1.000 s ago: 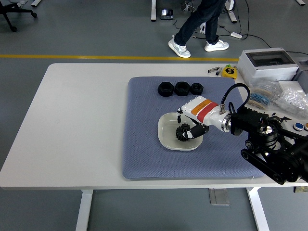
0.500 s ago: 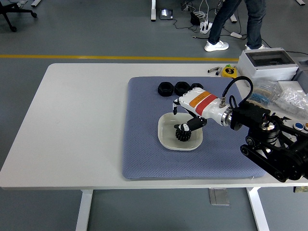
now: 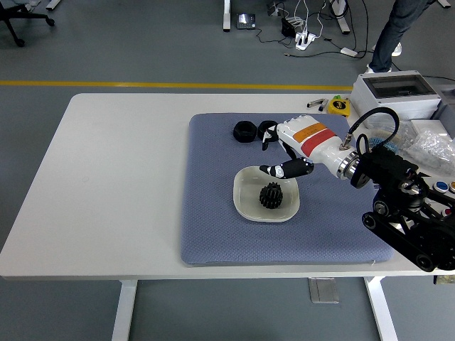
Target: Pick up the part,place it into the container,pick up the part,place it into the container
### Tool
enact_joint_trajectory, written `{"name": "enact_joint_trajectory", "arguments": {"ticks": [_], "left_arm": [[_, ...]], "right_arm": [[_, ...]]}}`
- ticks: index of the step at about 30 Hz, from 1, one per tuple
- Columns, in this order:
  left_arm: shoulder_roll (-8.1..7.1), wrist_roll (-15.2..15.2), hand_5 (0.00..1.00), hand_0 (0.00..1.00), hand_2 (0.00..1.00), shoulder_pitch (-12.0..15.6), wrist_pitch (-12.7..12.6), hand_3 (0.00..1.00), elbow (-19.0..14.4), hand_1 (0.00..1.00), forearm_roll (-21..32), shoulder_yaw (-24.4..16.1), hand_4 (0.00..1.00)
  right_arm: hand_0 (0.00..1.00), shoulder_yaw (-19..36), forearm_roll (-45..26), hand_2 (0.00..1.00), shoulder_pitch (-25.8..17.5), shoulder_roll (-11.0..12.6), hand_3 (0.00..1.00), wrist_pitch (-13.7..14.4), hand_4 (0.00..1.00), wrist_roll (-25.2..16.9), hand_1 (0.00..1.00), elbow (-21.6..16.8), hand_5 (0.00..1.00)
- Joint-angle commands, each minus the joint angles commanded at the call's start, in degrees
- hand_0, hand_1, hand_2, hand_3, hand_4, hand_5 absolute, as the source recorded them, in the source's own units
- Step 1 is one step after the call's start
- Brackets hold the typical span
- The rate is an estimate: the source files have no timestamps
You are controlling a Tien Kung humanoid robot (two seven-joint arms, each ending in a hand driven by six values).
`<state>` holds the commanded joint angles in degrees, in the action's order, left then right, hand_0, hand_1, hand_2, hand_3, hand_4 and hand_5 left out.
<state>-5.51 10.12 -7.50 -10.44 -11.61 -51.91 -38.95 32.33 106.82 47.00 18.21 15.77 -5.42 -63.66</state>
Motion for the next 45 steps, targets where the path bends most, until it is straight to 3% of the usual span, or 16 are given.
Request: {"name": "enact_joint_trajectory", "arguments": {"ticks": [1,6,7,12,13,18,19,24,25,26,31,32,36,43,44,45], "left_arm": [[0.01,0.0,0.68,0.715,0.758,0.0,0.0,0.67,0.0,0.726,0.0,0.0,0.699],[0.06,-0.1,0.68,0.715,0.758,-0.3,0.0,0.67,0.0,0.726,-0.1,0.1,0.699],[0.07,-0.1,0.68,0.715,0.758,-0.3,0.0,0.67,0.0,0.726,-0.1,0.1,0.699],[0.11,-0.3,0.68,0.715,0.758,-0.5,-0.1,0.67,0.0,0.726,0.1,0.3,0.699],[0.11,-0.3,0.681,0.715,0.758,-0.5,-0.1,0.669,0.0,0.726,0.2,0.3,0.699],[0.13,-0.5,0.681,0.715,0.758,-0.6,-0.3,0.669,0.1,0.726,0.8,0.7,0.699],[0.12,-0.5,0.68,0.713,0.759,-0.6,-0.3,0.67,0.1,0.726,0.8,0.6,0.699],[0.14,-0.4,0.68,0.713,0.759,-0.4,-0.2,0.67,0.1,0.726,0.2,0.3,0.699],[0.16,-0.3,0.68,0.713,0.759,-0.4,-0.1,0.67,0.1,0.726,0.0,0.2,0.699],[0.16,-0.3,0.68,0.713,0.757,-0.4,-0.1,0.669,0.1,0.726,-0.1,0.2,0.699],[0.2,-0.3,0.68,0.713,0.757,-0.3,-0.1,0.669,0.1,0.726,-0.2,0.1,0.699],[0.2,-0.3,0.68,0.714,0.758,-0.3,-0.1,0.669,0.1,0.726,-0.1,0.1,0.699],[0.22,-0.4,0.68,0.714,0.758,-0.2,-0.1,0.669,0.2,0.726,-0.2,0.0,0.699],[0.28,-0.3,0.681,0.714,0.758,-0.2,0.0,0.669,0.2,0.726,-0.8,-0.3,0.699],[0.27,-0.3,0.681,0.713,0.756,-0.2,0.0,0.669,0.2,0.726,-0.8,-0.3,0.698],[0.28,-0.3,0.681,0.713,0.756,-0.2,0.0,0.669,0.2,0.726,-0.8,-0.3,0.698]], "right_arm": [[0.113,0.0,-1.4,0.299,-0.2,0.1,0.5,0.6,0.778,0.0,0.175,-0.3,0.443],[0.113,-0.4,-6.8,0.299,-1.0,0.2,0.5,2.0,0.778,-0.9,0.175,-0.7,0.443],[0.377,-0.6,-8.2,0.578,-1.2,0.2,0.531,2.0,0.823,-0.9,0.51,-0.8,0.431],[0.377,-0.4,-17.1,0.578,-2.4,0.6,0.531,2.2,0.823,-0.2,0.51,-2.1,0.431],[0.529,0.1,-18.3,0.718,-2.8,0.6,0.574,2.1,0.838,0.2,0.604,-2.4,0.434],[0.529,6.6,-19.4,0.718,-7.0,1.2,0.574,1.8,0.838,2.4,0.604,-6.8,0.434],[0.667,8.3,-20.3,0.769,-8.1,1.2,0.598,1.4,0.852,2.6,0.683,-7.8,0.448],[0.667,16.2,-28.5,0.769,-13.7,-1.7,0.598,0.3,0.852,4.4,0.683,-11.1,0.448],[0.667,17.7,-30.7,0.769,-15.1,-2.6,0.598,0.1,0.852,4.1,0.683,-12.0,0.448],[0.751,18.9,-32.9,0.807,-16.2,-3.1,0.658,0.0,0.933,3.8,0.753,-12.6,0.56],[0.751,23.0,-43.8,0.807,-21.4,-5.0,0.658,-0.5,0.933,1.4,0.753,-14.7,0.56],[0.794,23.9,-46.4,0.831,-22.5,-5.3,0.818,-0.4,0.998,0.8,0.796,-14.9,0.677],[0.794,27.4,-55.8,0.831,-26.6,-6.3,0.818,0.1,0.998,-2.2,0.796,-15.8,0.677],[0.828,31.2,-61.8,0.85,-31.7,-6.3,0.852,-7.2,0.998,-7.9,0.816,-17.0,0.711],[0.965,31.6,-61.6,0.896,-32.2,-6.3,0.913,-7.8,0.998,-8.3,0.88,-17.3,0.851],[0.965,31.9,-61.4,0.896,-32.6,-6.3,0.913,-8.0,0.998,-8.6,0.88,-17.6,0.851]]}}
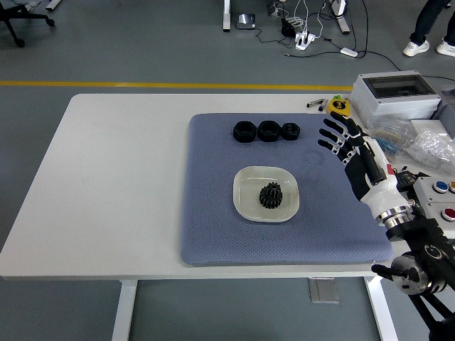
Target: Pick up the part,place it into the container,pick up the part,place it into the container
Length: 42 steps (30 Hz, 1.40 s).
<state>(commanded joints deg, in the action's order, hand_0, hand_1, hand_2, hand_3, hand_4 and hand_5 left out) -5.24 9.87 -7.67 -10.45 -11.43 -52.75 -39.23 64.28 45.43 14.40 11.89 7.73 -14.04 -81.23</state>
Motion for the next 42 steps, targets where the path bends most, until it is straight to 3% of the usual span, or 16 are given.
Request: {"name": "enact_joint_trajectory", "arguments": {"ticks": [24,42], "left_arm": [[0.0,-0.2,0.68,0.711,0.756,-0.1,-0.1,0.668,0.0,0.723,0.8,0.7,0.696],[-0.13,-0.3,0.679,0.711,0.756,0.0,-0.1,0.668,0.0,0.723,1.3,1.1,0.696]], "right_arm": [[0.951,3.1,0.3,0.878,-2.3,-0.5,0.879,3.1,0.998,0.6,0.87,0.4,0.91],[0.936,3.1,0.1,0.854,-2.2,-0.4,0.86,3.2,0.998,1.4,0.849,0.2,0.897]]}}
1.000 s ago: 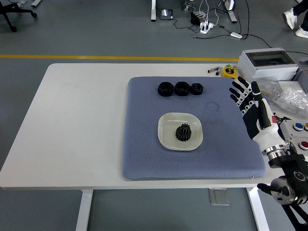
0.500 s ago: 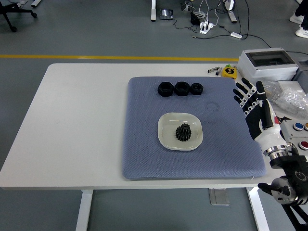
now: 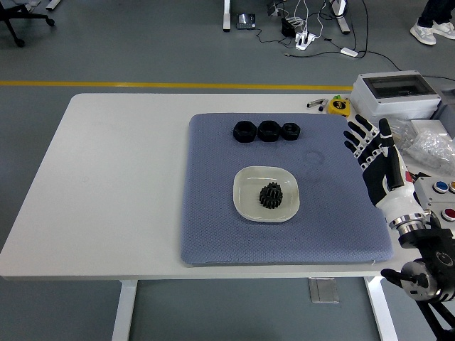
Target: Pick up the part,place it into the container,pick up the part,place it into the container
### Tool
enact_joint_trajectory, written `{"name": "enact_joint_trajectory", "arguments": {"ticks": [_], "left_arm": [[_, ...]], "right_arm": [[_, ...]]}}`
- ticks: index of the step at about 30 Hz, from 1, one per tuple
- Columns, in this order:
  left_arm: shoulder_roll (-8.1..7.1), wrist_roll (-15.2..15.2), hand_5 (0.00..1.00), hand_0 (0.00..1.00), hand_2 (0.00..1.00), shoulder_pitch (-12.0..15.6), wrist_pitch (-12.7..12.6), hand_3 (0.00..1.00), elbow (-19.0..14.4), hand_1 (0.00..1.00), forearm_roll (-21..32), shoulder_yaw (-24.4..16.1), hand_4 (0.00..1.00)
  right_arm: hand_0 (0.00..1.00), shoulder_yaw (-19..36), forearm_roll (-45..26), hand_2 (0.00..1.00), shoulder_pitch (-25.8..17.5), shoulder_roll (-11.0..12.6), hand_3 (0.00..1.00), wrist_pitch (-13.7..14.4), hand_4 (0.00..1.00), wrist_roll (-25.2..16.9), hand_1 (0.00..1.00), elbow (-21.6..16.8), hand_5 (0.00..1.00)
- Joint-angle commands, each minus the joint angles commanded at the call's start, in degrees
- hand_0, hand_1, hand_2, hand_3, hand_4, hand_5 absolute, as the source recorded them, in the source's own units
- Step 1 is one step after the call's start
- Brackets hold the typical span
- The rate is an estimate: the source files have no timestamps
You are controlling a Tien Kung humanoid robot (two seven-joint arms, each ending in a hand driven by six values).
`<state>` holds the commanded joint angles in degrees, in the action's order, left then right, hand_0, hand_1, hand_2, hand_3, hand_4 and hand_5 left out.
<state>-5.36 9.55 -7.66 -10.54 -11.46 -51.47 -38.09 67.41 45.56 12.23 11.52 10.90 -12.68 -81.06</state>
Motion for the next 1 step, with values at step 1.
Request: {"name": "enact_joint_trajectory", "arguments": {"ticks": [1], "left_arm": [[0.0,0.0,0.679,0.711,0.756,0.0,0.0,0.668,0.0,0.723,0.0,0.0,0.696]], "right_arm": [[0.936,0.0,0.1,0.854,0.0,0.0,0.86,0.0,0.998,0.1,0.849,0.0,0.897]]}}
